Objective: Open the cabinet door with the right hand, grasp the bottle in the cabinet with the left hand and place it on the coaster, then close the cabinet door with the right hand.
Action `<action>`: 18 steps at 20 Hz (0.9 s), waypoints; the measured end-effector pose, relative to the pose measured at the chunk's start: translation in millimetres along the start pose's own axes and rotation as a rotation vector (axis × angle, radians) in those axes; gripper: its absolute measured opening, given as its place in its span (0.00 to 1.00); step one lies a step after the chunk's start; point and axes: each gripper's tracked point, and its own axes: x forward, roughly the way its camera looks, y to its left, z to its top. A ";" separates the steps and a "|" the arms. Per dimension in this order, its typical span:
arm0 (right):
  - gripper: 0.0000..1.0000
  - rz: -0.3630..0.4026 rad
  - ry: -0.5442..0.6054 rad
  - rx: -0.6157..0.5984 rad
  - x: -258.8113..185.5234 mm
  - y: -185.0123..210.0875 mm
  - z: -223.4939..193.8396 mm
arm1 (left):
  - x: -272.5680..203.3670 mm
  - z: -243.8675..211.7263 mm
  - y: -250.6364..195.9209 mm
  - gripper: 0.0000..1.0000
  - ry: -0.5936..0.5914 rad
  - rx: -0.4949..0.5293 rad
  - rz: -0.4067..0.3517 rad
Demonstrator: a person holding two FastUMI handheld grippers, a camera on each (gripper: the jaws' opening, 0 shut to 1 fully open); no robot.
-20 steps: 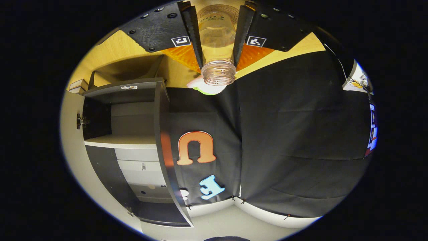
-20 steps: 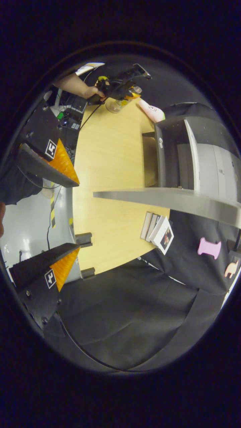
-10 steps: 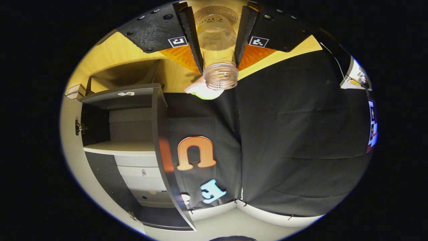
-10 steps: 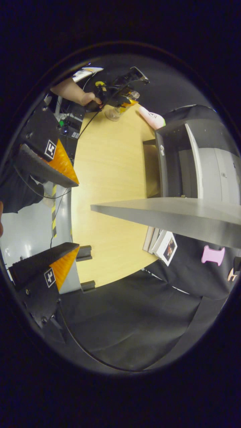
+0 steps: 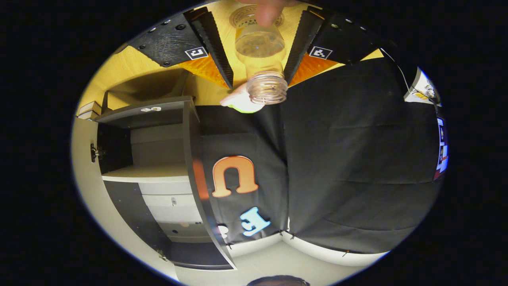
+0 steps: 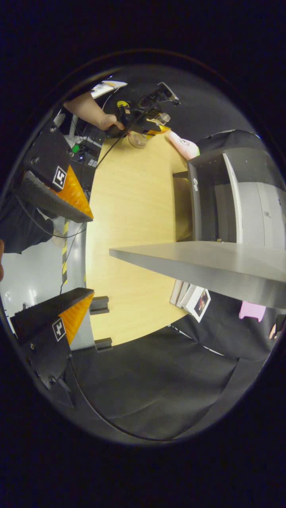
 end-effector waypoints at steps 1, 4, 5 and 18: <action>1.00 0.004 0.008 0.000 -0.2 0.9 1.6 | 0.7 2.2 -0.7 0.77 -0.013 -0.002 0.002; 1.00 0.011 0.009 0.002 3.0 3.9 -2.3 | 3.0 7.9 2.6 0.82 -0.046 0.003 0.023; 1.00 0.011 0.011 0.003 4.6 3.8 -2.6 | 2.8 12.1 4.2 0.86 -0.063 0.005 0.027; 1.00 -0.006 0.029 0.012 13.5 1.9 -14.6 | -1.9 86.5 24.6 0.96 -0.193 -0.076 0.047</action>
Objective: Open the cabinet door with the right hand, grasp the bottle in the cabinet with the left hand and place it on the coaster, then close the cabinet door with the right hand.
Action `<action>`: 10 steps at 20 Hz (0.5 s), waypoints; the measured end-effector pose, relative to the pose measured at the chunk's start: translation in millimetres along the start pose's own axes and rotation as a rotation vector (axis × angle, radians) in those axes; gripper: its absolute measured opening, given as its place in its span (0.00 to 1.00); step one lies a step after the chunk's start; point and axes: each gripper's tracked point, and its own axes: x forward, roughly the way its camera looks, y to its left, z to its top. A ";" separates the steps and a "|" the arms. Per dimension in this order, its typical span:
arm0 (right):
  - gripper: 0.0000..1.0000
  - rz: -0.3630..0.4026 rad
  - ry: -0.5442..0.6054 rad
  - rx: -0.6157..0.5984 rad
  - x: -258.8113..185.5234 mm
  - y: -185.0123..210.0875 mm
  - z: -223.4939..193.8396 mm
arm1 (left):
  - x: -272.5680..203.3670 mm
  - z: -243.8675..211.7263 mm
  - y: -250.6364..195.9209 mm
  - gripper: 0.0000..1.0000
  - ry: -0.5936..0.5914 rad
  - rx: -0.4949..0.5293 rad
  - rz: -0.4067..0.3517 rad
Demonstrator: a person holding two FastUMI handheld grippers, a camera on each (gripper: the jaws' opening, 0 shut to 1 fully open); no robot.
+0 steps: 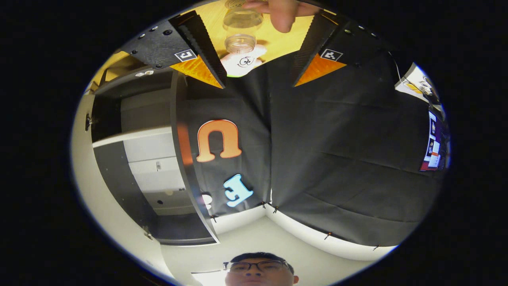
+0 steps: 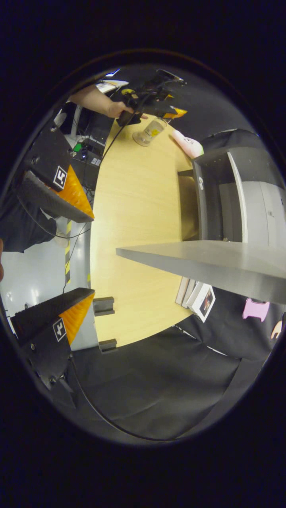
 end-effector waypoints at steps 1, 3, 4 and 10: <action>1.00 -0.011 0.019 0.012 2.3 -2.0 -6.5 | 1.6 5.7 0.1 0.95 0.007 -0.015 -0.007; 1.00 -0.014 0.010 0.049 3.7 -1.5 -5.5 | 5.0 21.5 5.4 0.95 0.010 -0.011 0.001; 1.00 -0.019 -0.006 0.062 2.7 -2.8 -2.5 | 8.9 30.4 6.5 0.95 0.011 0.008 0.008; 1.00 -0.056 -0.137 0.156 -3.9 -30.9 9.1 | 27.9 85.8 -37.1 0.95 0.067 0.117 -0.093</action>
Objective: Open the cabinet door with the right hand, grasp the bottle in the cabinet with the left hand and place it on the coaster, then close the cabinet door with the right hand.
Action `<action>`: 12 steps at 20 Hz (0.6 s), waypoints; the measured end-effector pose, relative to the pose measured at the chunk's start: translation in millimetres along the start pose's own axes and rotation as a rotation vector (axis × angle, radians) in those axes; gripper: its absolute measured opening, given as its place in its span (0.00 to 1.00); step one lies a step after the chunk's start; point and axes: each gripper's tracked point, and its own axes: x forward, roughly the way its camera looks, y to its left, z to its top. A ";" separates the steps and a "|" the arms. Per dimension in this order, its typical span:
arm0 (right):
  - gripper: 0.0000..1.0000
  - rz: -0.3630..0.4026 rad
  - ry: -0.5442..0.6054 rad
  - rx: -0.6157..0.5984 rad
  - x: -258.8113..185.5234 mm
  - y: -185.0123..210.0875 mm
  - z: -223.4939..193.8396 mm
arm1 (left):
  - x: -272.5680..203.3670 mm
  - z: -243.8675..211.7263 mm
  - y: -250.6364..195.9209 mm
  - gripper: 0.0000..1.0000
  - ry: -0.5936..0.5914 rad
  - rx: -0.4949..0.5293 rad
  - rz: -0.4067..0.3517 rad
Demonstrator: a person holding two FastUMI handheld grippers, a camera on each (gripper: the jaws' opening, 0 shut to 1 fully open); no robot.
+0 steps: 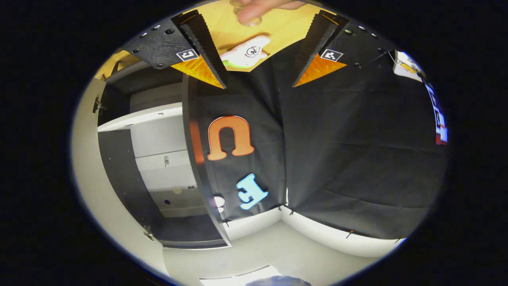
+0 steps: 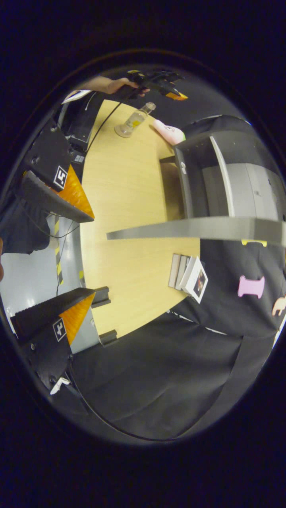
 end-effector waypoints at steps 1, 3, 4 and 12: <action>1.00 -0.004 -0.004 0.031 2.0 -8.2 -1.6 | 2.6 14.5 -10.5 0.95 -0.012 -0.002 -0.028; 1.00 -0.007 -0.006 0.099 9.2 -26.0 -1.7 | 4.9 46.3 -26.7 0.84 -0.046 -0.015 -0.050; 1.00 -0.004 -0.017 0.138 16.1 -33.8 3.6 | 3.4 61.2 -34.5 0.89 -0.052 -0.022 -0.058; 0.99 0.037 -0.274 0.206 29.7 -109.3 123.8 | -28.0 141.6 -102.6 0.89 -0.035 -0.076 -0.143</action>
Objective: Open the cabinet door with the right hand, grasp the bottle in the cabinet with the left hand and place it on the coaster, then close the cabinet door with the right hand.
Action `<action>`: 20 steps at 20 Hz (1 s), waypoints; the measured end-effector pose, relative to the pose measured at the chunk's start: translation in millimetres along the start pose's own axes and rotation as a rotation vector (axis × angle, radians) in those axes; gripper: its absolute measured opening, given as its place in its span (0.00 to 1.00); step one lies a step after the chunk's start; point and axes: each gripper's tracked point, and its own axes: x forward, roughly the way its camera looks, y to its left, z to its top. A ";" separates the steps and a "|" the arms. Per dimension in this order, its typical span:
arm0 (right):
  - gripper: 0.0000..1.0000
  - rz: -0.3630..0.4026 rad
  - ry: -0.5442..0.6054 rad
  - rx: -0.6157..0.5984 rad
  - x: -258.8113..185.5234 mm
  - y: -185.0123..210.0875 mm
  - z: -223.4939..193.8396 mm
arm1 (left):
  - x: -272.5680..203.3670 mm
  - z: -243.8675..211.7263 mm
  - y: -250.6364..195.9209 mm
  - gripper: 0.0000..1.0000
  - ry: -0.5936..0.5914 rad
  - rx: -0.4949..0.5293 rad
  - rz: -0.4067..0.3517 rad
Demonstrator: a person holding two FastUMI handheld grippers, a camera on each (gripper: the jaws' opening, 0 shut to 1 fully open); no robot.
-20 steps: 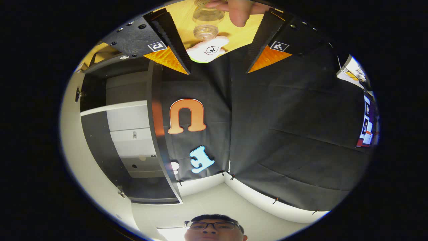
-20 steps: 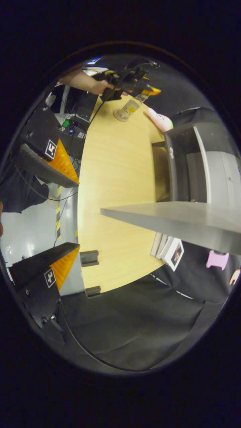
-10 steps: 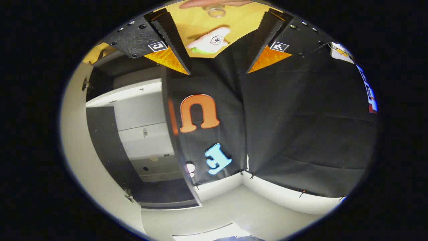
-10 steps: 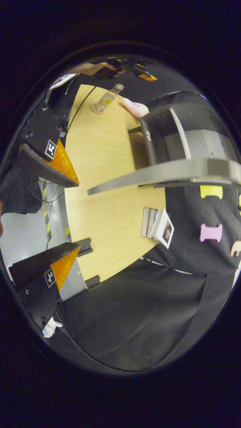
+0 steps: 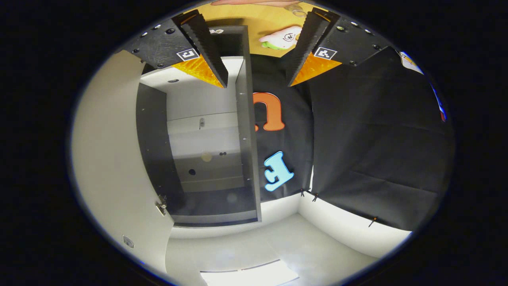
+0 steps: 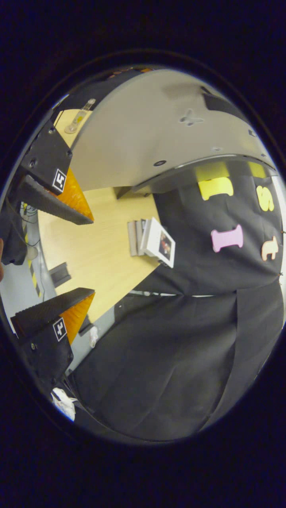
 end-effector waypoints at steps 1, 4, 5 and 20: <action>0.99 -0.014 -0.023 -0.005 2.3 -11.0 17.1 | -3.6 6.1 -11.2 0.90 0.003 -0.006 -0.023; 1.00 0.020 -0.177 0.047 13.5 -25.5 89.2 | -7.6 13.5 -45.4 0.92 0.047 -0.003 -0.075; 1.00 0.065 -0.216 0.052 18.2 -17.7 114.1 | -7.0 13.7 -50.9 0.94 0.064 0.012 -0.073; 0.97 0.809 -0.276 -0.362 -152.1 107.6 170.6 | 7.7 -4.7 -95.2 0.95 0.137 0.040 -0.214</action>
